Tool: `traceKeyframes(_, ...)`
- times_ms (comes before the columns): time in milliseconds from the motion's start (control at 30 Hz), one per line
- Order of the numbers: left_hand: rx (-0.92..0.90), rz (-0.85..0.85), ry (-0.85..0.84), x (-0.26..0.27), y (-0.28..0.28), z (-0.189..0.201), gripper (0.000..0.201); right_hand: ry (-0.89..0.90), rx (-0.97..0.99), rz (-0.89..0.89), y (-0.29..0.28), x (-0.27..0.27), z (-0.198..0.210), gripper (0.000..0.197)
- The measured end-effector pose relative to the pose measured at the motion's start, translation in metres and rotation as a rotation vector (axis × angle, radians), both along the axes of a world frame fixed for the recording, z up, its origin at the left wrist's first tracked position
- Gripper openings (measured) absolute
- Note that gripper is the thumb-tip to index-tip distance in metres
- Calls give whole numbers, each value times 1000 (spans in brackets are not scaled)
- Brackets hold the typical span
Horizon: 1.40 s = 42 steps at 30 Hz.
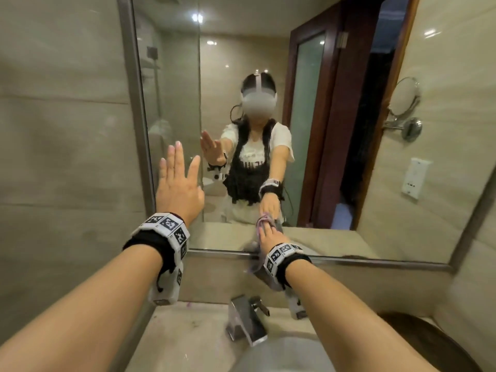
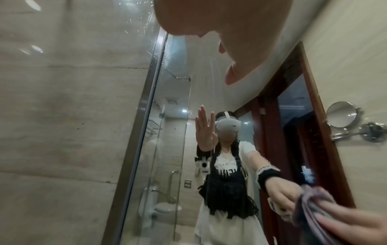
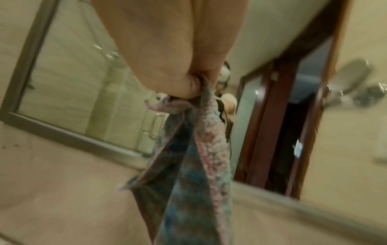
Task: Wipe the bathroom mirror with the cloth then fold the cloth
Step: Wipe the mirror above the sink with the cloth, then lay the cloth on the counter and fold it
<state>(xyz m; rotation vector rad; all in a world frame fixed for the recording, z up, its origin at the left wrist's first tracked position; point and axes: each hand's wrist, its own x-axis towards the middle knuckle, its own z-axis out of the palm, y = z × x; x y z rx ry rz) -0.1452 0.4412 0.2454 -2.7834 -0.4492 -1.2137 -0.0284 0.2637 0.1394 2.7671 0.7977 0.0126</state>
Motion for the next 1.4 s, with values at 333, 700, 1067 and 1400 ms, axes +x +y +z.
traceKeyframes(333, -22, 40, 103, -15, -42, -37, 67, 168, 93, 71, -31, -12, -3, 65)
traceKeyframes(700, -355, -163, 443, -17, -95, -45, 59, 70, 168, 175, -61, -27, 65, 83)
traceKeyframes(1067, -969, -537, 327, -36, -154, -52, 60, 14, 626, 257, -118, -98, 107, 65)
traceKeyframes(1400, -1373, -961, 177, -53, -253, -77, 29, 287, 959, -8, -208, -164, 75, 54)
